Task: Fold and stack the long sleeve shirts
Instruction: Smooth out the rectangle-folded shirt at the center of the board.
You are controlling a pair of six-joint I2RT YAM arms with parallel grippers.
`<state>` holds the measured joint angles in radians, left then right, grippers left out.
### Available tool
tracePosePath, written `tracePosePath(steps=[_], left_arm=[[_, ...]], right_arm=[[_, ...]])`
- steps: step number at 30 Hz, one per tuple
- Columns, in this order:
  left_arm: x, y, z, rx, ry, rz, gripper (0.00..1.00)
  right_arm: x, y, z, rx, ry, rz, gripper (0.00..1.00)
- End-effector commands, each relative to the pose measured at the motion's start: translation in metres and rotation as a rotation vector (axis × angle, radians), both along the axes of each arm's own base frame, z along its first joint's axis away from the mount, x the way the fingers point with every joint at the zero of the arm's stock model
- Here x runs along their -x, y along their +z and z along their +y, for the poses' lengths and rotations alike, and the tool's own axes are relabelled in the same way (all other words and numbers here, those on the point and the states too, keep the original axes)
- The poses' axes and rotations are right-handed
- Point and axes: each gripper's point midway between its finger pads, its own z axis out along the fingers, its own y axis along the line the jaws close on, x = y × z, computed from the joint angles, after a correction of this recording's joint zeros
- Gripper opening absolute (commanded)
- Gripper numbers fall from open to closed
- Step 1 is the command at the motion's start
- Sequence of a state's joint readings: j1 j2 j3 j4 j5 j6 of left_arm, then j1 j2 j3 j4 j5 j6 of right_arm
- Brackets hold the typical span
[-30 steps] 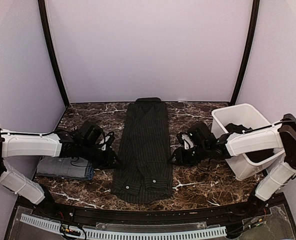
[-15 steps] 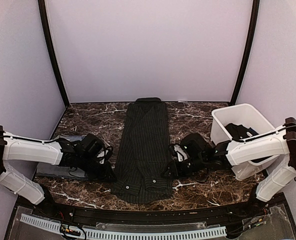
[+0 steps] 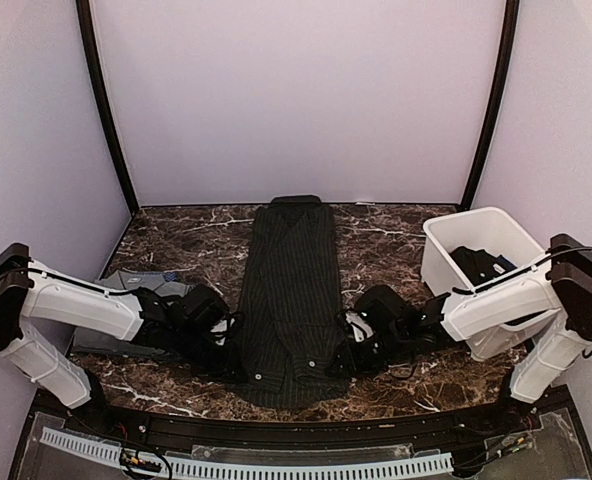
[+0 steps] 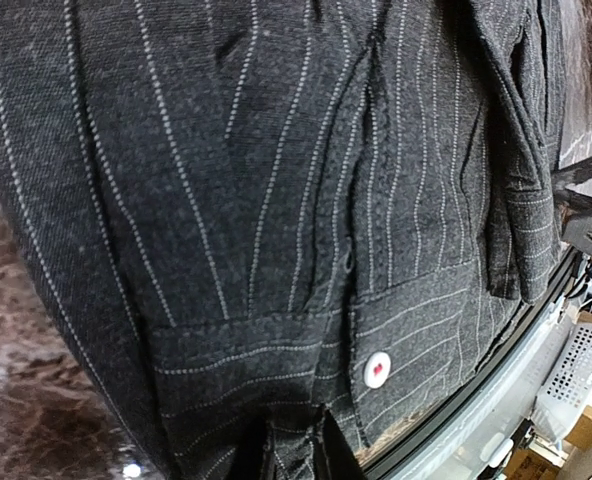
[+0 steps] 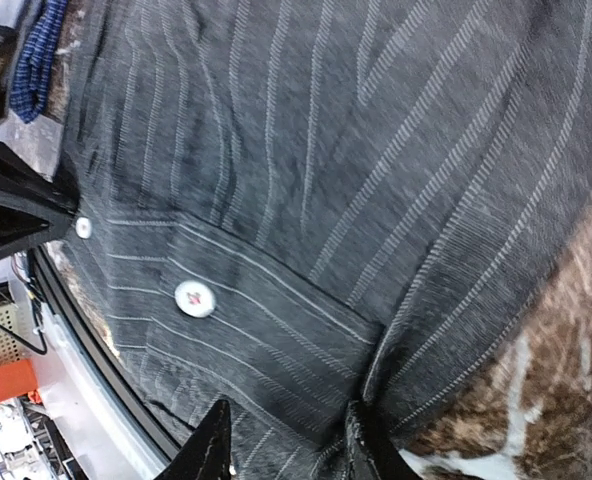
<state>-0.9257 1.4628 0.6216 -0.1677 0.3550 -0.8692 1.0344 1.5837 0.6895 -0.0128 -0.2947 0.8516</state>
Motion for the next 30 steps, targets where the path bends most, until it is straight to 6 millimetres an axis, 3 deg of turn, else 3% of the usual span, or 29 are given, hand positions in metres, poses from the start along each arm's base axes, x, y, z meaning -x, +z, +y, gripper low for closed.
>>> tracePosePath(steps=[1,9,15,22,30], left_arm=[[0.001,0.007,-0.014,0.032,-0.016,0.001,0.14],[-0.003,0.022,-0.03,0.058,-0.043,-0.018,0.14],[-0.026,0.051,-0.009,-0.033,0.012,-0.154,0.23],[-0.035,0.036,0.034,-0.12,0.049,-0.134,0.34],[-0.019,0.017,0.029,-0.017,0.0,-0.035,0.42]], right_arm=[[0.009,-0.009,-0.02,0.052,-0.026,0.019,0.36],[0.001,0.007,-0.035,0.057,-0.087,-0.026,0.37],[-0.007,0.015,-0.055,0.009,-0.161,-0.045,0.42],[0.0,0.005,-0.052,-0.027,-0.151,0.011,0.46],[0.002,0.002,-0.037,-0.112,-0.149,0.055,0.48]])
